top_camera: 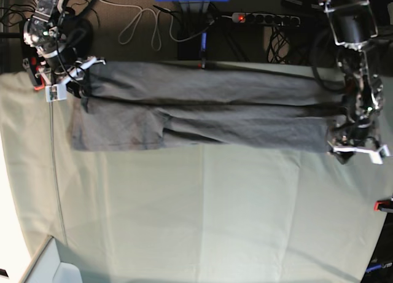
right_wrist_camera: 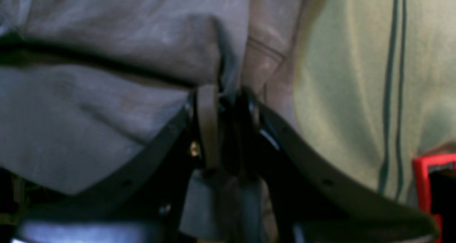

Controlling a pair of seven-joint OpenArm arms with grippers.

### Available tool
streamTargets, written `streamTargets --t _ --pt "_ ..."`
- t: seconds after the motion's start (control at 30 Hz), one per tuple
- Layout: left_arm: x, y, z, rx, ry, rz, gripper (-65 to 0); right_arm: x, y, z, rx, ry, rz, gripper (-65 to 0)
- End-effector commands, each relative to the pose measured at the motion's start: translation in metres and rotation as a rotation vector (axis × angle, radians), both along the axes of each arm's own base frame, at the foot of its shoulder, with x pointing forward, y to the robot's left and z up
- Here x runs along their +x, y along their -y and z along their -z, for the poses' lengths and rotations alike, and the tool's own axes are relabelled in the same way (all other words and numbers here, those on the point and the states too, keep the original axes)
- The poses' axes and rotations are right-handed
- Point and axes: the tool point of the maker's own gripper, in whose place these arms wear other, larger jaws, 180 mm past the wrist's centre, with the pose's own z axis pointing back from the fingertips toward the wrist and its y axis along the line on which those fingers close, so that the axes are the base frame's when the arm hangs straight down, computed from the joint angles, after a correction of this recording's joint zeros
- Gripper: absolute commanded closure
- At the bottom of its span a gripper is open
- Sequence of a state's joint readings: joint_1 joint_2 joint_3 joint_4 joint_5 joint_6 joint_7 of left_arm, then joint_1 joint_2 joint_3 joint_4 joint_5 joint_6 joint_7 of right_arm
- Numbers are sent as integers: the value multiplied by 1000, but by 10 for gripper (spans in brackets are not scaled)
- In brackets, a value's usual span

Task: Layout the t-shirt on the table in an organized manner, then fold the t-shirt properly
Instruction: 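Adjust the folded strip with both grippers, tugging its ends taut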

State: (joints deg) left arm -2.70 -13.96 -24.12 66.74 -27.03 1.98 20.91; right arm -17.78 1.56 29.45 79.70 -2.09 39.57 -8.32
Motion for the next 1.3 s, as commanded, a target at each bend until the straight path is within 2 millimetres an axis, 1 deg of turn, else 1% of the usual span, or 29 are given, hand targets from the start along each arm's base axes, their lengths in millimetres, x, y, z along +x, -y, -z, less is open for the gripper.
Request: streamTargets --t 0.0,0.03,0.2,0.3,0.33,0.37,0.53,0.57,0.63,0.83,0.9,1.0,1.1,1.13,1.2,1.23,1.27 --pt "10 -12 -16 45 40 -4 -371 7 3 -11 3 48 0 -116" --pt "11 -11 -13 44 32 -4 -371 7 3 -11 3 48 0 -116" --pt "20 14 -5 51 11 75 -371 7 2 -11 4 48 1 -116" --pt "22 18 -5 53 9 89 -370 7 2 -11 6 48 1 -116" --pt "26 20 -7 54 15 95 -368 7 2 -11 6 48 1 -116" --pt "27 21 -7 53 16 95 -368 7 2 -11 6 48 1 -116" --pt "19 16 8 41 -27 77 -367 7 3 -11 2 48 2 -116" --pt "16 11 11 46 -41 72 -367 7 4 -11 1 48 1 -116" --pt "12 7 19 46 -68 72 -367 7 4 -11 1 48 1 -116" --pt "10 5 21 45 -72 66 -356 7 3 -11 1 48 0 -116" --pt "11 4 20 47 -71 66 -309 7 3 -11 1 49 0 -116" --pt "10 -4 17 60 -73 60 -206 7 3 -11 1 49 0 -116" --pt "8 -7 18 65 -80 56 -60 7 3 -10 4 45 1 -116" --pt "11 -7 16 65 -74 54 -9 7 3 -10 4 45 1 -116" --pt "16 -8 12 66 -65 54 0 7 3 -10 4 45 1 -116" --pt "16 -8 12 66 -63 54 -9 7 3 -10 4 45 1 -116" --pt "16 -8 12 67 -62 54 -4 6 3 -10 4 44 1 -116"
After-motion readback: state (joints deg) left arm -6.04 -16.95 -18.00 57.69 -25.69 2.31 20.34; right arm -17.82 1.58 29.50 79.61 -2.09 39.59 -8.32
